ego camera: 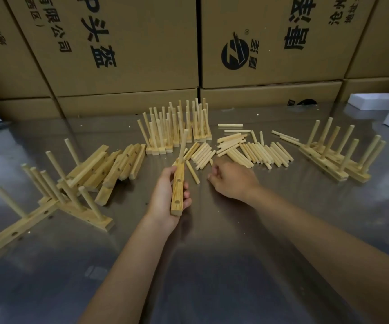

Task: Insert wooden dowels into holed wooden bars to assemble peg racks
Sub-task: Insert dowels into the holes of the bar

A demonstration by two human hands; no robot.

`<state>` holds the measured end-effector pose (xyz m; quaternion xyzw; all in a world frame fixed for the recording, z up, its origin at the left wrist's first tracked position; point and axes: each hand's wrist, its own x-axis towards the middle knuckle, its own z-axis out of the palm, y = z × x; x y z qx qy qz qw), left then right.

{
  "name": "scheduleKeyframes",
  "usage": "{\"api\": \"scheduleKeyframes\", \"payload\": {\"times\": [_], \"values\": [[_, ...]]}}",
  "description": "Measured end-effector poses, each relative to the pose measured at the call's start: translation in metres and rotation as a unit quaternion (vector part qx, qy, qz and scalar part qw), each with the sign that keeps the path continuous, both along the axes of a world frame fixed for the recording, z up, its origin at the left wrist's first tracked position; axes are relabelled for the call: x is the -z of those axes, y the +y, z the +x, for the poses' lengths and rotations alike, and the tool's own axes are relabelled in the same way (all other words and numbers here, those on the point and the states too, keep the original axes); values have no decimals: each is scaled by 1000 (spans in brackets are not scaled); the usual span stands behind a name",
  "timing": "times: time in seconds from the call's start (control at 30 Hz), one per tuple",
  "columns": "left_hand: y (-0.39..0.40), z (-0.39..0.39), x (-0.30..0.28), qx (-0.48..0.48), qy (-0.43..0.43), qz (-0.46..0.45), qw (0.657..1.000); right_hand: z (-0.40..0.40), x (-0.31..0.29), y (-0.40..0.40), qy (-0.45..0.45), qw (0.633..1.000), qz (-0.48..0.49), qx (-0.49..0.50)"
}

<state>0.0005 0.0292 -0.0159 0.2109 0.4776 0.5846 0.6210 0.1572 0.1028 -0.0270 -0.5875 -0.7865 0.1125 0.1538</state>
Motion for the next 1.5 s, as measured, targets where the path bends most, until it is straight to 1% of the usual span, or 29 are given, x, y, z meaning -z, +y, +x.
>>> {"api": "scheduleKeyframes", "payload": {"times": [0.13,0.2,0.27,0.33,0.4,0.47,0.53,0.57,0.7,0.8,0.93,1.07,1.23,1.4,1.5], "values": [[-3,2,-1,5,16,0,1000,13,3,-15,-17,996,32,79],[-4,3,-1,7,20,4,1000,21,4,-23,-10,993,62,102],[-6,4,-1,9,19,13,1000,27,6,-32,23,991,90,100],[-6,5,-2,11,22,18,1000,33,7,-42,83,987,98,96],[-6,7,-1,11,38,17,999,37,7,-54,187,977,84,63],[-6,9,0,16,64,15,998,36,2,-67,269,960,76,-13],[-6,11,1,24,84,21,996,31,-4,-79,293,948,87,-83],[-6,12,1,28,89,25,995,28,-6,-83,297,945,93,-100],[-7,16,1,45,90,37,994,22,-12,-91,269,948,144,-91],[-9,22,3,52,102,29,993,25,-17,-95,211,950,207,-100],[-11,31,8,48,137,29,989,27,-24,-98,140,951,253,-110],[-9,33,13,27,150,27,988,23,-25,-101,94,957,249,-117],[-6,36,17,7,177,35,983,19,-24,-103,99,959,248,-95],[-5,37,17,1,177,23,984,12,-21,-107,98,960,256,-51],[-6,36,16,4,174,21,985,8,-20,-106,92,967,237,-32]]}}
